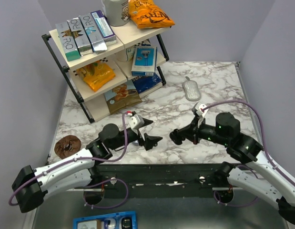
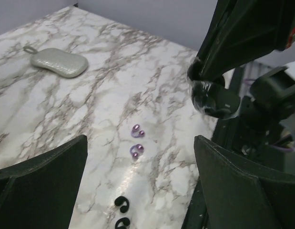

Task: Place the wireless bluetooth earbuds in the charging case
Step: Adjust the charging case.

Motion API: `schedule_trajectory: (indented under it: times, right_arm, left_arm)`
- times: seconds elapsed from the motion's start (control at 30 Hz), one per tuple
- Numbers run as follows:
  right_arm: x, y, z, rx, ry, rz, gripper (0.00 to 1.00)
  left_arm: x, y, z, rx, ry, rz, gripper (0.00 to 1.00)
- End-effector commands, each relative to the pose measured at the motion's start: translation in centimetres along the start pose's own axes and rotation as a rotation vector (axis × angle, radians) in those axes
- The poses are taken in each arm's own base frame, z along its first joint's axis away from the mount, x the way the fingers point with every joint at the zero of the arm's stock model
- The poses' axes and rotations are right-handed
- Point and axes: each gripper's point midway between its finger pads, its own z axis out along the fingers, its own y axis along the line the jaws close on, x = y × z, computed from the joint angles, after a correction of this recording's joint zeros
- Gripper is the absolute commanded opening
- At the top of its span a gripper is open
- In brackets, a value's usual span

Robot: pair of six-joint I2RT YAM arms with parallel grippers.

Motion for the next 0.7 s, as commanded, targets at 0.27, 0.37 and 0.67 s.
schedule_trajectory:
  times: [0.27,0.37,0.67]
  right_arm:
    - [-1.5,0.6,0.5,-0.044,-0.012,-0.182,0.01]
    - [-1.5,0.8,0.9,-0.047,0.000,-0.196,0.01]
    - [-1.5,1.3,1.8,-0.064,0.008,-0.233,0.01]
  left_arm:
    - [0.8,-5.7,-1.0,0.521,0.262,-0.198,0.99]
    - [0.7,-5.6,-0.5,0.528,0.253,-0.183,0.99]
    - [1.7,-5.6,1.0,0.575,0.277,-0.213,0.94]
